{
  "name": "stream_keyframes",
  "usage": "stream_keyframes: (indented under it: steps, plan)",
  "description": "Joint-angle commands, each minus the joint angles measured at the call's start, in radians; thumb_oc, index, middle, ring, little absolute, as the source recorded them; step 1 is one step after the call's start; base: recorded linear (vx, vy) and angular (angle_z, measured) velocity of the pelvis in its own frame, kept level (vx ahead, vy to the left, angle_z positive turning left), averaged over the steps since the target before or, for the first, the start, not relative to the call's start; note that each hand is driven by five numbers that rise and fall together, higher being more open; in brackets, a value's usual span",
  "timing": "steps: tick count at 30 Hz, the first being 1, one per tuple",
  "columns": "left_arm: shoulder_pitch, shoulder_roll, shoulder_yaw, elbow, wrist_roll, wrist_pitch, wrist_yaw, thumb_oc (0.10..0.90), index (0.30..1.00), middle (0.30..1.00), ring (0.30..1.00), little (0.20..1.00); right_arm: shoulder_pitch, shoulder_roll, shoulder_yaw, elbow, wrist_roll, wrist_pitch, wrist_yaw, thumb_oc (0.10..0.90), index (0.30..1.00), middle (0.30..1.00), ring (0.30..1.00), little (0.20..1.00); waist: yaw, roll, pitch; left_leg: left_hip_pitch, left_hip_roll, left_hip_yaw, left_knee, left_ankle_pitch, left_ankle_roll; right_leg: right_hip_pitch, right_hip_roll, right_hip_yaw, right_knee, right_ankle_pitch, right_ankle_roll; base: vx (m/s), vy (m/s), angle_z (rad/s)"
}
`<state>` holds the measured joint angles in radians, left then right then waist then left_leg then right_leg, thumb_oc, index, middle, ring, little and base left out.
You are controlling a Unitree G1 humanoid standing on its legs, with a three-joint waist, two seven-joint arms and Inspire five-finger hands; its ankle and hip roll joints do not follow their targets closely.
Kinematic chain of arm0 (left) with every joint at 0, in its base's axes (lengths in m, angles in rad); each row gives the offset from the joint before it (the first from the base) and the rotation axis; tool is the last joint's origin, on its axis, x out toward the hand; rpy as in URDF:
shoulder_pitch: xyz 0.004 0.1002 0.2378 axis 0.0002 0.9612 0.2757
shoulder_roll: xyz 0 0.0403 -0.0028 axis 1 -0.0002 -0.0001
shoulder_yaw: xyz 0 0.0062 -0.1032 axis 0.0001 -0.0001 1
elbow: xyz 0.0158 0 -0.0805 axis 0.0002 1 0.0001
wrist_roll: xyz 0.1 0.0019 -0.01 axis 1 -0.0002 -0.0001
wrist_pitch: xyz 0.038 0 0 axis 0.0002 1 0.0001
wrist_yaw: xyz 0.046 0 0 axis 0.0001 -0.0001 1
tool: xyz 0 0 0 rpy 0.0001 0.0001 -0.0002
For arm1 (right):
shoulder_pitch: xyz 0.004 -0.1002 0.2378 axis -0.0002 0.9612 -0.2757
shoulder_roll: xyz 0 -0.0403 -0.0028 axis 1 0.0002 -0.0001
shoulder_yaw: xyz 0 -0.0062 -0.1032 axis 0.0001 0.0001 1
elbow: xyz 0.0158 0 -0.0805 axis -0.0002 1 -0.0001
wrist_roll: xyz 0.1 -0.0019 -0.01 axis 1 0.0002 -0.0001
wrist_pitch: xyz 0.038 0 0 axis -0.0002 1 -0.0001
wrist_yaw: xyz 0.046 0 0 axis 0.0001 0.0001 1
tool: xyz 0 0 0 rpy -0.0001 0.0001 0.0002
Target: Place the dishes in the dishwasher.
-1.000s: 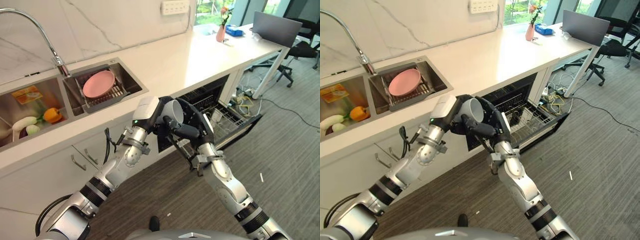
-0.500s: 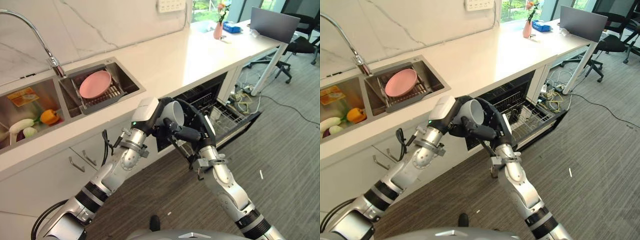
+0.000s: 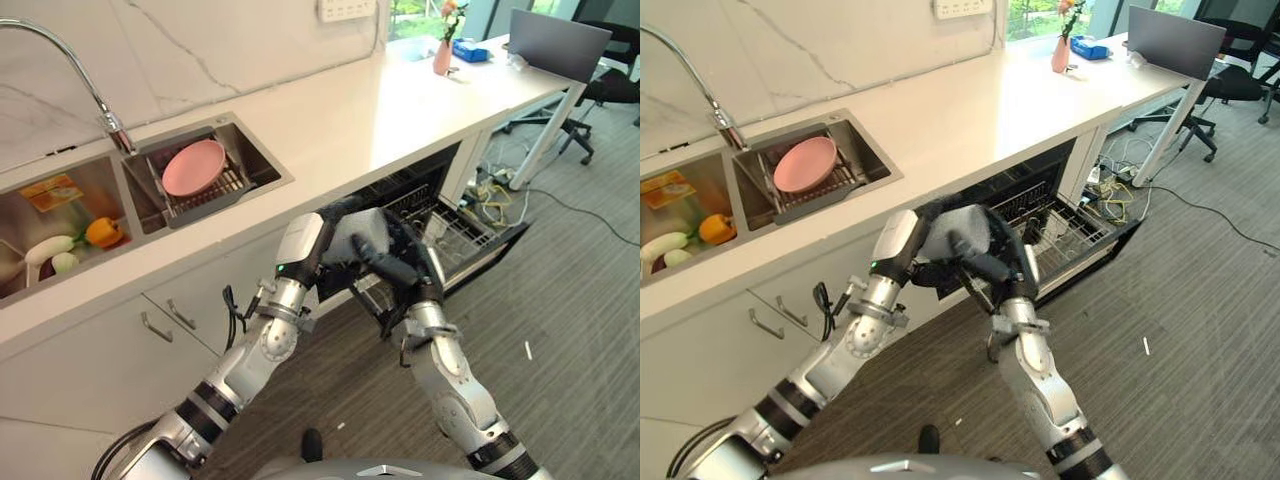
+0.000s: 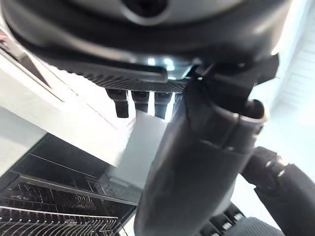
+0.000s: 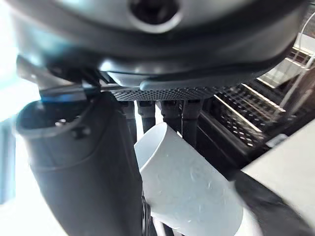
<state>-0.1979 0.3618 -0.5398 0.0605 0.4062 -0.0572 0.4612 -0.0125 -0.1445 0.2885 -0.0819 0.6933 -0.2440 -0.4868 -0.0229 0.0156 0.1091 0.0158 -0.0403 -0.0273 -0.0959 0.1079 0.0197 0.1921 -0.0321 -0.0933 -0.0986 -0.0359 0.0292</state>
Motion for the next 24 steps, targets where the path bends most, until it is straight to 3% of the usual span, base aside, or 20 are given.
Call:
stream_keyframes:
  steps: [1,12,14,15,17,22,23,24]
  plan:
    - [-0.053,-0.004,0.060,0.005,-0.035,-0.042,0.087,0.800,0.900,0.900,0.900,0.900,-0.134,0.018,-0.155,-0.112,0.010,-0.219,-0.026,0.400,0.300,0.300,0.300,0.300,0.010,-0.013,-0.057,0.080,0.064,0.006,0.009,-0.102,-0.087,-0.021,-0.040,-0.045,0.016,-0.005,0.073,0.00,-0.005,0.09]
    - [-0.018,0.004,0.108,0.004,-0.066,-0.051,0.098,0.800,0.900,0.900,0.900,0.900,-0.135,0.008,-0.202,-0.091,0.003,-0.233,-0.041,0.400,0.300,0.300,0.300,0.300,0.017,-0.017,-0.059,0.080,0.065,-0.005,0.009,-0.101,-0.089,-0.017,-0.037,-0.053,0.015,-0.008,0.069,0.00,-0.002,0.02]
    - [-0.011,0.008,0.118,0.004,-0.073,-0.057,0.091,0.800,0.900,0.900,0.900,0.900,-0.135,-0.010,-0.218,-0.080,-0.048,-0.210,-0.043,0.400,0.300,0.300,0.300,0.300,0.018,-0.018,-0.059,0.079,0.066,-0.008,0.009,-0.101,-0.089,-0.018,-0.036,-0.055,0.016,-0.009,0.069,0.00,0.000,0.00]
    - [0.001,0.014,0.132,0.001,-0.086,-0.070,0.072,0.800,0.900,0.900,0.900,0.900,-0.130,-0.062,-0.229,-0.039,-0.154,-0.148,-0.024,0.400,0.300,0.300,0.300,0.300,0.020,-0.022,-0.057,0.076,0.065,-0.012,0.009,-0.100,-0.089,-0.020,-0.036,-0.058,0.020,-0.009,0.070,0.00,0.000,0.00]
    - [0.019,0.016,0.139,-0.003,-0.120,-0.089,0.044,0.800,0.900,0.900,0.900,0.900,-0.130,-0.111,-0.250,-0.003,-0.215,-0.110,-0.025,0.400,0.300,0.300,0.300,0.300,0.023,-0.026,-0.052,0.074,0.064,-0.015,0.009,-0.099,-0.088,-0.023,-0.035,-0.062,0.023,-0.008,0.069,0.00,0.000,0.00]
    - [0.076,0.033,0.131,-0.007,-0.188,-0.099,-0.025,0.800,0.900,0.900,0.900,0.900,-0.150,-0.189,-0.277,0.095,-0.278,-0.056,-0.021,0.400,0.300,0.300,0.300,0.300,0.036,-0.033,-0.044,0.064,0.061,-0.032,0.009,-0.094,-0.086,-0.029,-0.036,-0.076,0.028,-0.009,0.068,-0.01,-0.003,0.11]
    - [0.136,0.052,0.113,0.007,-0.236,-0.100,-0.083,0.800,0.900,0.900,0.900,0.900,-0.185,-0.265,-0.274,0.185,-0.356,-0.003,-0.001,0.400,0.300,0.300,0.300,0.300,0.053,-0.041,-0.030,0.059,0.059,-0.043,0.009,-0.101,-0.086,-0.028,-0.036,-0.084,0.028,-0.019,0.067,0.01,-0.007,0.11]
    - [0.136,0.052,0.113,0.007,-0.236,-0.100,-0.083,0.800,0.900,0.900,0.900,0.900,-0.185,-0.265,-0.274,0.185,-0.356,-0.003,-0.001,0.400,0.300,0.300,0.300,0.300,0.053,-0.041,-0.030,0.059,0.059,-0.043,0.009,-0.101,-0.086,-0.028,-0.036,-0.084,0.028,-0.019,0.067,0.00,-0.006,0.20]
